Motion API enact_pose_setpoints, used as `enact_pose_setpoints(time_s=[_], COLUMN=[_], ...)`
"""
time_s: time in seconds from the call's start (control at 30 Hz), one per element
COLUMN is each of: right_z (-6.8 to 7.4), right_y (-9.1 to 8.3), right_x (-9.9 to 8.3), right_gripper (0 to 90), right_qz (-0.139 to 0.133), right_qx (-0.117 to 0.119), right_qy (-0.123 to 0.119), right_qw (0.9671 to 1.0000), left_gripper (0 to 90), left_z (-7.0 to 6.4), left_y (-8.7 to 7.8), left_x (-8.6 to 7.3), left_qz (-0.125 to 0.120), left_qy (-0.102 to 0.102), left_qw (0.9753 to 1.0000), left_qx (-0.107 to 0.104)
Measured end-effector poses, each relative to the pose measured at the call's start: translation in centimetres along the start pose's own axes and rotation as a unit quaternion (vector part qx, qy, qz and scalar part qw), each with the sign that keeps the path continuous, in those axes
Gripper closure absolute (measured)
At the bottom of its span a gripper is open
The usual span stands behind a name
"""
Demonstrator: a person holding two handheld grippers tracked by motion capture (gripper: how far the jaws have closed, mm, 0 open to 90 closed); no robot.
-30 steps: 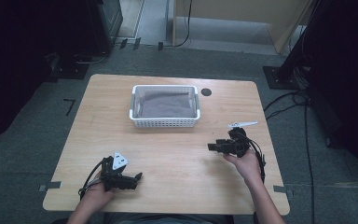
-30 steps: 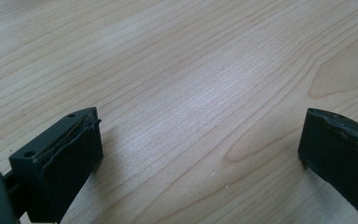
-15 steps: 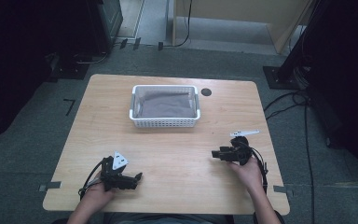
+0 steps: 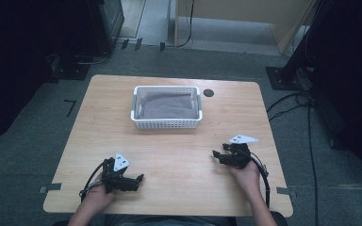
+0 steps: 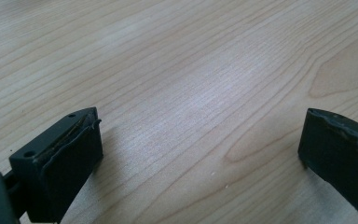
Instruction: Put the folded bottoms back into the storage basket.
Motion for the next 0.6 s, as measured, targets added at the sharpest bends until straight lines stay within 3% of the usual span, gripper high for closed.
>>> enact_pose_setpoints(time_s=[0.07, 0.23, 0.6], right_z=[0.05, 0.30, 0.26], right_y=[0.20, 0.39, 0.39], right_x=[-0.10, -0.19, -0.20], right_gripper=[37.0, 36.2, 34.9], right_qz=[-0.014, -0.008, -0.007], right_qx=[-0.013, -0.041, -0.042], right_qy=[-0.016, -0.041, -0.036], right_qw=[0.9997, 0.9983, 0.9984], left_gripper=[0.0, 0.0, 0.0], left_z=[0.01, 0.00, -0.01], left_y=[0.00, 0.00, 0.00], left_x=[0.00, 0.00, 0.00], left_qz=[0.000, 0.000, 0.000], left_qy=[0.001, 0.000, 0.000], left_qw=[1.0000, 1.0000, 1.0000], left_qx=[0.000, 0.000, 0.000])
Point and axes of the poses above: each handheld gripper's, and its own axes: y roughly forward along the jaws, x roughly out of its top, z roughly to its left, the point moved 9 cm from there along y, roughly forward along the jaws, and after that the axes turned 6 degrees about z, right-handed, at the moved point
